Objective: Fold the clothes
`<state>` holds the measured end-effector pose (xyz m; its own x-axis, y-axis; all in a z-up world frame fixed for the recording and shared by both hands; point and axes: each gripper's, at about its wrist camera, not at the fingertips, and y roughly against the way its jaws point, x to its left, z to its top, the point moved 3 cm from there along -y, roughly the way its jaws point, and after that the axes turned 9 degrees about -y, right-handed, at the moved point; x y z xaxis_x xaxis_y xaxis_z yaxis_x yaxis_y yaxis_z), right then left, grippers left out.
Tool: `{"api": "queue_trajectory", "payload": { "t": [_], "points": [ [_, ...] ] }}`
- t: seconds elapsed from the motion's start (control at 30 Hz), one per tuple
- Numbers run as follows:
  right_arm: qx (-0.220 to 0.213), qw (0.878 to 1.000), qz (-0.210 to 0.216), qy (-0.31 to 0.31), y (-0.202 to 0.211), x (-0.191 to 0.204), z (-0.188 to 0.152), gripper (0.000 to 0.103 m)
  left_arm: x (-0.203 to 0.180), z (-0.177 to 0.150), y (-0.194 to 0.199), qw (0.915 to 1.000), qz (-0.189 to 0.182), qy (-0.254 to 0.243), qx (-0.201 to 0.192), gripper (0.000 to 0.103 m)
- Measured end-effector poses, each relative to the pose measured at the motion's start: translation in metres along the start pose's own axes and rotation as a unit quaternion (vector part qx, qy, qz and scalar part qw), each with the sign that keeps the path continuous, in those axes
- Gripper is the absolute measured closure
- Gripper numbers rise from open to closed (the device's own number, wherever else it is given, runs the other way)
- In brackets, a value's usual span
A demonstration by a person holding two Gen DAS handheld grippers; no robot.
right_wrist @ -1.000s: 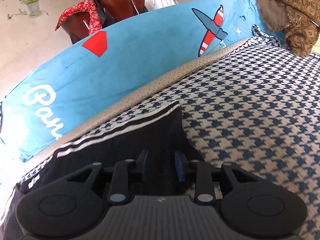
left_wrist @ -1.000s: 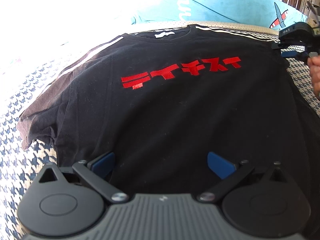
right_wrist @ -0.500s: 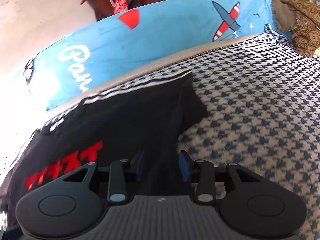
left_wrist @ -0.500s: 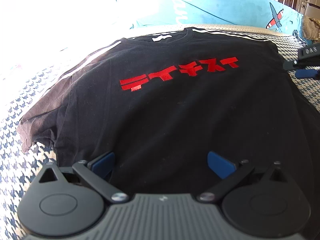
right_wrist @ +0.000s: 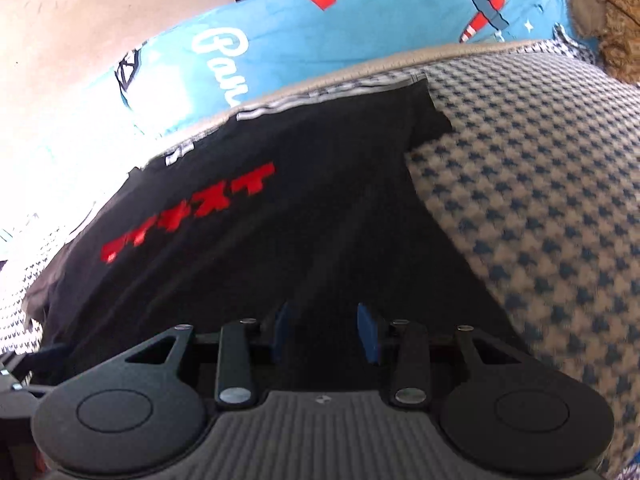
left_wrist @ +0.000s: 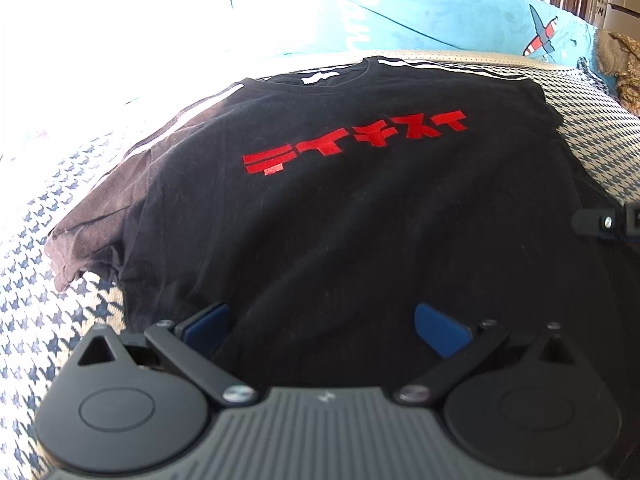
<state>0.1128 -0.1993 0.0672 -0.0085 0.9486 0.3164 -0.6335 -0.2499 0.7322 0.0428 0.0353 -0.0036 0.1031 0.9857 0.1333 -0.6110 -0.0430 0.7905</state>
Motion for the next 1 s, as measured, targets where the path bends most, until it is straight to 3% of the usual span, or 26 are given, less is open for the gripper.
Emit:
{"api": "queue_trajectory", "payload": {
  "t": [1.0],
  "points": [
    [-0.045, 0.998, -0.017, 0.051, 0.047, -0.011, -0.064, 0.063, -0.014, -0.05, 0.038, 0.999, 0.024, 0.027, -0.026, 0.0]
  ]
}}
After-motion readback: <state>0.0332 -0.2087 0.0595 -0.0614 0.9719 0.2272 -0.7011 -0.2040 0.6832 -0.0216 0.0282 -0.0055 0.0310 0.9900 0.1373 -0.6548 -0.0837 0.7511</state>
